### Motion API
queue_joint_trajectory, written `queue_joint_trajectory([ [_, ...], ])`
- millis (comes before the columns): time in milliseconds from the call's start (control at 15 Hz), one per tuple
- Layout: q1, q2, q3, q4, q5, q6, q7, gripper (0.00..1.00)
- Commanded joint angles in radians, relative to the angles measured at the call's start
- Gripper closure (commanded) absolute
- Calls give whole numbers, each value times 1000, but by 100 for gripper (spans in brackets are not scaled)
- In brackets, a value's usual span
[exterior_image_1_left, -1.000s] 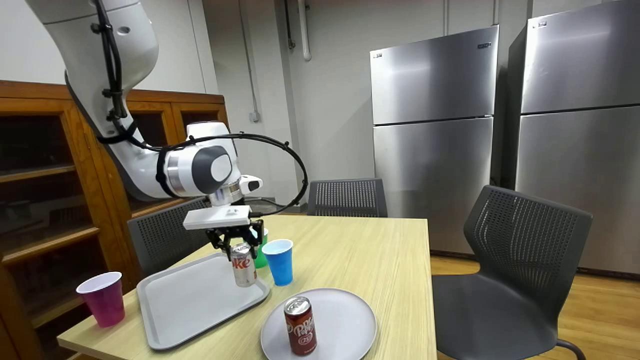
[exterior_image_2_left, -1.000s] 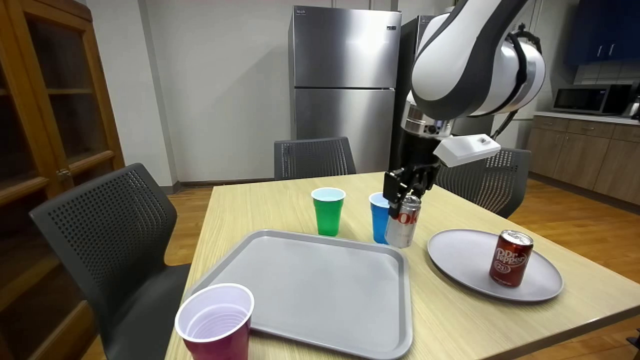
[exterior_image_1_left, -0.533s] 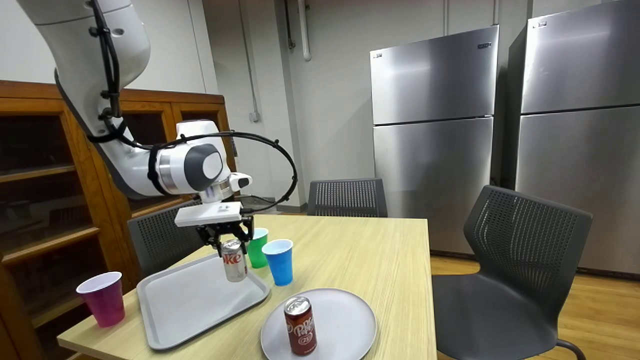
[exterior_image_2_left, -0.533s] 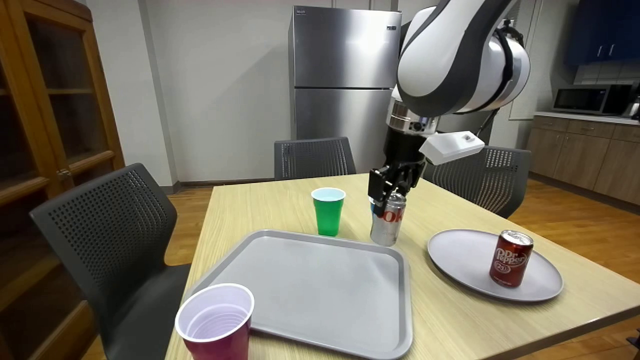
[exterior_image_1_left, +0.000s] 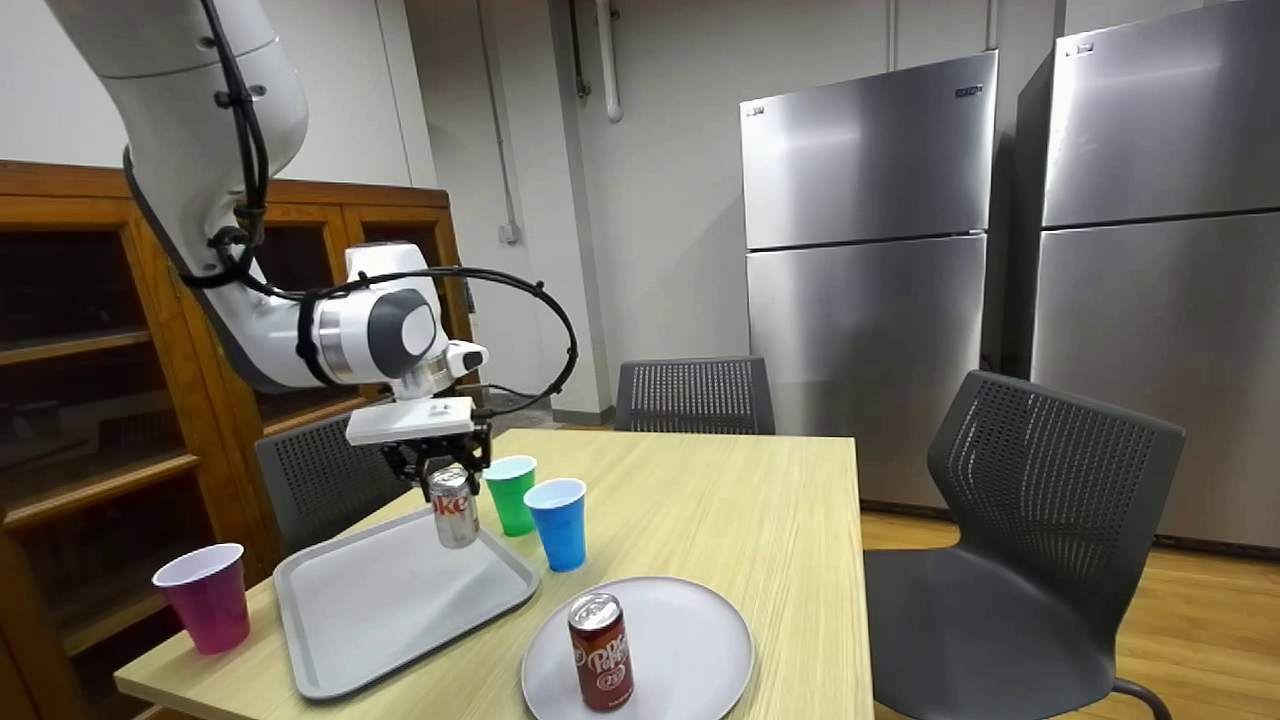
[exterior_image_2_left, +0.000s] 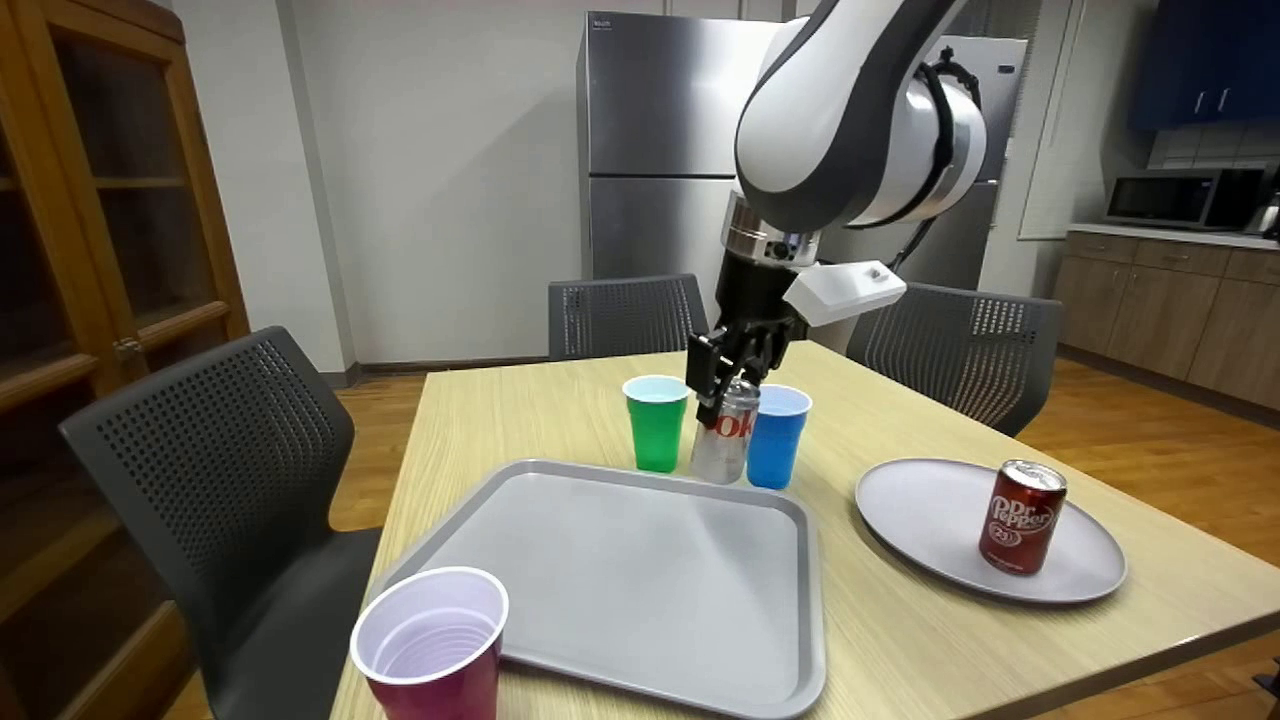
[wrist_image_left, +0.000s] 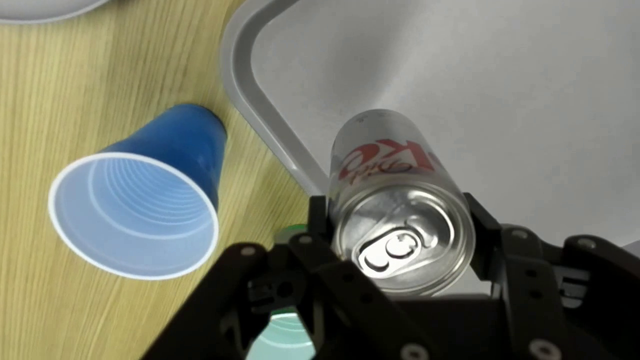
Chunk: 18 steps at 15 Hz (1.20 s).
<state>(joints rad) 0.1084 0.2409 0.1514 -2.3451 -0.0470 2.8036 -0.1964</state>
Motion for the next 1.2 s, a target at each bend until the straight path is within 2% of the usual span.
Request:
queue_joint_trajectory([
  [0,7,53,13,86,-26,-56,-33,61],
  [467,8,154,31,189,-42,-120,-82,61],
  [1133,25,230,5,235,-132,-117,-71,61],
])
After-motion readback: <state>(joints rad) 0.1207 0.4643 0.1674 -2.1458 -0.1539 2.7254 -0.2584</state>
